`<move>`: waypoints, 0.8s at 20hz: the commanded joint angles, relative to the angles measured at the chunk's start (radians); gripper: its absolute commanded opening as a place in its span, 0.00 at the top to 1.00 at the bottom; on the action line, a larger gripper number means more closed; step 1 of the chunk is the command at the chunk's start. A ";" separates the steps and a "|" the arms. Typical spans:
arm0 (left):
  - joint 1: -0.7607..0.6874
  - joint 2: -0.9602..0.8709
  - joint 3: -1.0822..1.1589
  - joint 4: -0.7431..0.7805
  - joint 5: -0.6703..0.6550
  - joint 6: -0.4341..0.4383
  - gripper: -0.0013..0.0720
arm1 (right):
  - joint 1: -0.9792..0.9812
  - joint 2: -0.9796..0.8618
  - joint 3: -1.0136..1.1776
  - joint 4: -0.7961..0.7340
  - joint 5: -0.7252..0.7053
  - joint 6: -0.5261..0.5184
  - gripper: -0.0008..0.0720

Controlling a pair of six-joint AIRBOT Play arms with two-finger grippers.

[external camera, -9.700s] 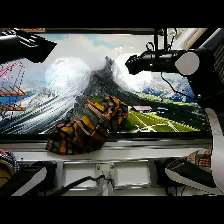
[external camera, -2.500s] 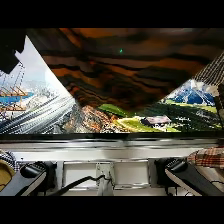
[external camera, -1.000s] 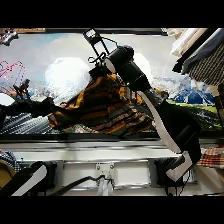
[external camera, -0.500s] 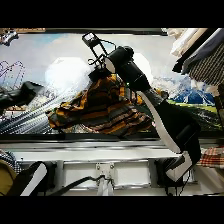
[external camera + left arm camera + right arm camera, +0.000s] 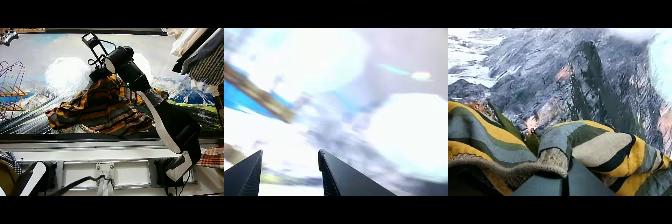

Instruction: Fold the clothes and pants, and hang the long-sleeved shirts on hangers.

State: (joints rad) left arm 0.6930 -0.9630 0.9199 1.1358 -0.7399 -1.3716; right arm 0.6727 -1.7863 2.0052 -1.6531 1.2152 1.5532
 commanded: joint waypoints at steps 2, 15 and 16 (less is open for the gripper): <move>0.006 -0.178 0.172 0.140 -0.013 0.142 0.52 | 0.001 0.000 0.000 0.001 -0.023 -0.003 0.97; -0.084 -0.443 0.279 0.458 -0.048 0.202 0.57 | 0.001 -0.001 0.000 0.009 -0.064 -0.026 0.97; -0.086 -0.447 0.279 0.457 -0.044 0.202 0.57 | 0.001 -0.001 -0.001 0.012 -0.065 -0.026 0.97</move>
State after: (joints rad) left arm 0.6121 -1.3842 1.1950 1.5757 -0.8017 -1.1740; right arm 0.6727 -1.7863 2.0048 -1.6482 1.1553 1.5303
